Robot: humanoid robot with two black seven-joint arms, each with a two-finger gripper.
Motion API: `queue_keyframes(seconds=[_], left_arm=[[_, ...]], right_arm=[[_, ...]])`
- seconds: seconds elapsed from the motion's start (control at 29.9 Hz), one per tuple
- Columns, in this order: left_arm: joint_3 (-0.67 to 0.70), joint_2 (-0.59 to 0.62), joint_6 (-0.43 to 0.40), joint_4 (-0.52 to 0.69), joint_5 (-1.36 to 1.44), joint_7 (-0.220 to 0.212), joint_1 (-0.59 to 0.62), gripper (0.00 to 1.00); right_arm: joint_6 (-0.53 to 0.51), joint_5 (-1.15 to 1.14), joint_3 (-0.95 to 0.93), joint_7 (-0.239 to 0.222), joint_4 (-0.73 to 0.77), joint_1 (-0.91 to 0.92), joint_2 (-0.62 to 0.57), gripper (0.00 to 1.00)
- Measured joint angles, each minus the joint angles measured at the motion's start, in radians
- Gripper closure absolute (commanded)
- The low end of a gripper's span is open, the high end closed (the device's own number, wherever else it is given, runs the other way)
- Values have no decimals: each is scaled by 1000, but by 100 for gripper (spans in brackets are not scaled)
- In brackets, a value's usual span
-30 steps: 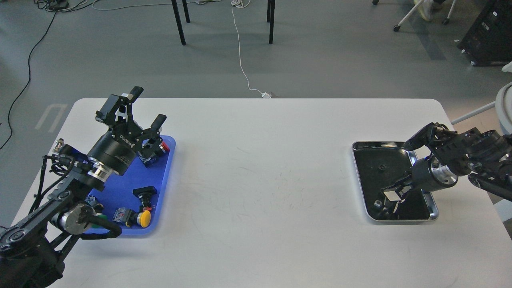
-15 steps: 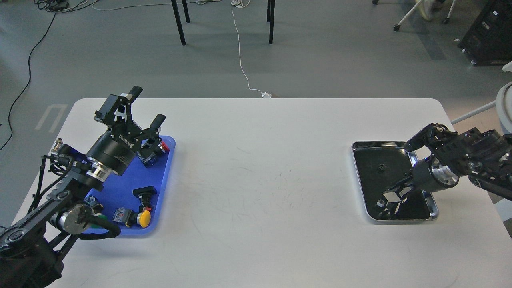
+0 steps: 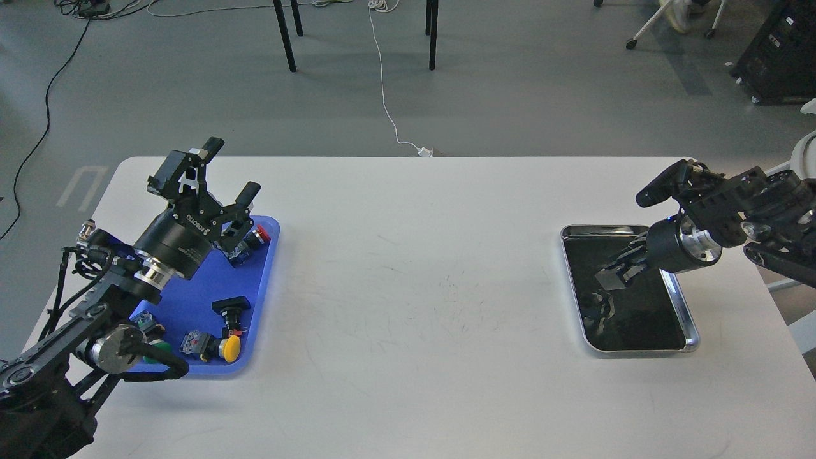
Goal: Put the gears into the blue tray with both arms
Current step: 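Carry the gear to the table center and release it with the right gripper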
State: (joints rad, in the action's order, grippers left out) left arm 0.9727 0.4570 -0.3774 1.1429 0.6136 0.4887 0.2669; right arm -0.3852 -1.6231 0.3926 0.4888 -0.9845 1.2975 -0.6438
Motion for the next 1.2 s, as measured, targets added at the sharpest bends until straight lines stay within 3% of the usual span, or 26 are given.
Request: queue_keyframes(seconds=[0.23, 0.6, 1.04, 1.2], left_arm=[[0, 2, 0, 0, 0, 0, 0, 2], [33, 46, -1, 0, -1, 0, -11, 2], [62, 69, -2, 1, -2, 0, -44, 2], [63, 69, -2, 2, -2, 0, -46, 2]], right_arm=[[-40, 95, 14, 0, 2, 73, 173, 75], [-34, 149, 58, 0, 140, 69, 498, 75], [11, 178, 89, 0, 150, 22, 623, 75], [42, 178, 109, 0, 153, 8, 630, 69]])
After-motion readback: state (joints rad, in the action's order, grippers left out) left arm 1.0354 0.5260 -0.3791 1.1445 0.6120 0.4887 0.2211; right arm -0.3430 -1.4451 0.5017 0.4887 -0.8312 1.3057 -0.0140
